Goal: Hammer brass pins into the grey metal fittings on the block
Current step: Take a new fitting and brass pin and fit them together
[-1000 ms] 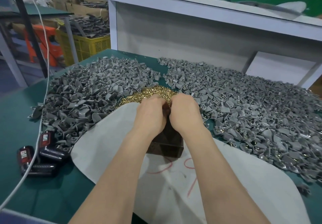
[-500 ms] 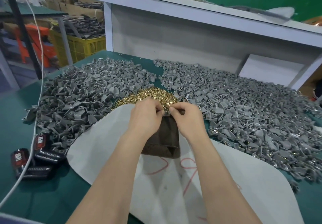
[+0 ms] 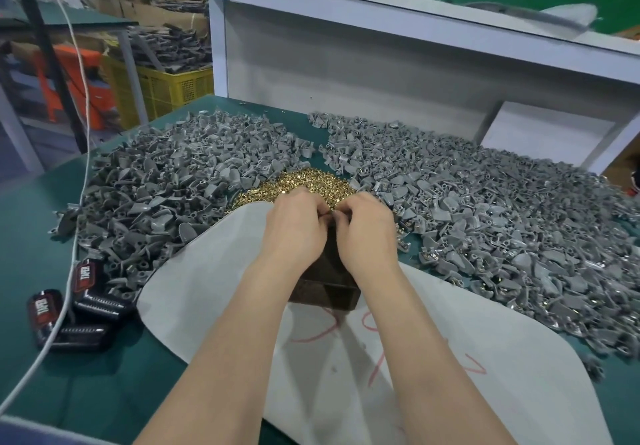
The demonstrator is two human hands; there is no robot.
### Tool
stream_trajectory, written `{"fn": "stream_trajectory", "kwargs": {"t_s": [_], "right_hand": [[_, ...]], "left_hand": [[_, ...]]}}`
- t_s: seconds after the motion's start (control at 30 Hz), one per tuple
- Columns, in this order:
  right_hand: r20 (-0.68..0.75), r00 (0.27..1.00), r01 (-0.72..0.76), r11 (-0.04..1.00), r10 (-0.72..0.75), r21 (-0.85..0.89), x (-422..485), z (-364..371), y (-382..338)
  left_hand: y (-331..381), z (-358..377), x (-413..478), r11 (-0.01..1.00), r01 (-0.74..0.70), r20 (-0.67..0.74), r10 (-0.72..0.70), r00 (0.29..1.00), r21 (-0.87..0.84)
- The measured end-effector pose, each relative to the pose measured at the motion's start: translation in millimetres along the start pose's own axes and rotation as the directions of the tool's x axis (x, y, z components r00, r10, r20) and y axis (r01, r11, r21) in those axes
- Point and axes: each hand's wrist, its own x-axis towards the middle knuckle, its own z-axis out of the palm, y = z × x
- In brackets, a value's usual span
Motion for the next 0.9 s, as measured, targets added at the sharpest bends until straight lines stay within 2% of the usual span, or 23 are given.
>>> {"fn": "stream_trajectory", "kwargs": {"t_s": [0.33, 0.53, 0.63, 0.7, 0.77, 0.83, 0.9], "right_hand": [[0.024, 1.0, -0.007, 0.988, 0.011, -0.156, 4.0, 0.5, -2.5], [0.071, 0.996, -0.045, 0.998, 0.048, -0.035, 2.7, -3.9, -2.0], [0.122, 0.985, -0.127, 0.992, 0.123, 0.027, 4.8, -15.1, 8.0], [0.154, 0.947, -0.277, 0.959, 0.282, -0.052, 5.9, -28.0, 22.9], [0.284, 0.853, -0.369, 0.89, 0.438, -0.266, 1.9, -37.7, 35.1], [0.381, 0.789, -0.344, 0.86, 0.482, -0.375, -4.5, -38.4, 37.9], [0.386, 0.801, -0.34, 0.879, 0.457, -0.334, -7.4, -36.6, 37.0]], "left_hand": [[0.7, -0.4, 0.1, 1.0, -0.028, -0.004, 0.028, 1.0, 0.008], [-0.6, 0.5, 0.5, 1.0, -0.009, 0.008, 0.009, 1.0, -0.018], [-1.9, 1.3, 0.4, 1.0, 0.004, 0.024, -0.003, 1.0, -0.005], [-2.6, 1.8, 0.6, 1.0, 0.003, 0.013, -0.003, 1.0, 0.002], [-2.8, 2.2, 0.3, 1.0, 0.003, 0.01, -0.003, 1.0, 0.009], [-2.5, 1.9, 1.0, 1.0, -0.004, 0.011, 0.004, 1.0, 0.017], [-1.6, 1.5, 0.7, 1.0, -0.008, 0.019, 0.008, 1.0, 0.019]]}}
